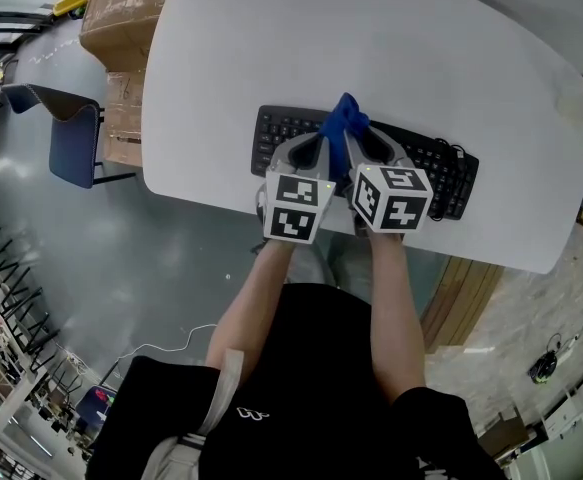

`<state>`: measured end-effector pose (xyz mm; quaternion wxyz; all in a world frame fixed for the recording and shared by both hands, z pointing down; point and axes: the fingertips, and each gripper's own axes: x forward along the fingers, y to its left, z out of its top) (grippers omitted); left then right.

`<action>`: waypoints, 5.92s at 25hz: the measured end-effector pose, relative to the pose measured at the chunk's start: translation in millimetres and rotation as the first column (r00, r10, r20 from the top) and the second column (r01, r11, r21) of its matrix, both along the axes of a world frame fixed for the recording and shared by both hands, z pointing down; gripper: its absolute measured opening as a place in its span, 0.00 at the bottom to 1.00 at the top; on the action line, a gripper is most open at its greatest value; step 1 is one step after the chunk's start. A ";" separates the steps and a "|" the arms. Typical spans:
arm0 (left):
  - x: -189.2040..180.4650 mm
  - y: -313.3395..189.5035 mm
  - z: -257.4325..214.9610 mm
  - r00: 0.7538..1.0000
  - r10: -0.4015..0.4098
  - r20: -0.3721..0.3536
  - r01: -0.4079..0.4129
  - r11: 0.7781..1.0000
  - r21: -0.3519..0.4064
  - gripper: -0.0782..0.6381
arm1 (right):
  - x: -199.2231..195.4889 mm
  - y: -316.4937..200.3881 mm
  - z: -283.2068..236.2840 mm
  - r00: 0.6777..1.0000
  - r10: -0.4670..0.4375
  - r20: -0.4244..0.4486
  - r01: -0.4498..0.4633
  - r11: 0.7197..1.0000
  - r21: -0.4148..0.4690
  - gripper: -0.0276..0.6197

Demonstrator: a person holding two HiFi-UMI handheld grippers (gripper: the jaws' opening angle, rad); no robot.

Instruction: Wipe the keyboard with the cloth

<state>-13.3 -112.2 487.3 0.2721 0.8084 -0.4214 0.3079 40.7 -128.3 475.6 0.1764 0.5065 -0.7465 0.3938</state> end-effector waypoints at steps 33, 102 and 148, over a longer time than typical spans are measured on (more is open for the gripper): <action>94.5 16.6 1.7 0.997 0.082 0.014 -0.082 0.997 -0.001 0.11 | 94.8 23.8 0.4 0.997 0.075 -0.023 -0.075 0.997 -0.012 0.18; -129.0 65.3 -57.2 0.986 -0.155 -0.066 0.164 0.971 0.174 0.11 | -138.6 69.5 -57.4 0.973 -0.132 0.187 0.115 0.988 0.103 0.17; -29.3 90.1 16.0 0.996 0.085 -0.002 -0.085 0.996 0.034 0.11 | -43.1 94.8 13.2 0.998 0.011 0.069 -0.010 1.000 -0.021 0.17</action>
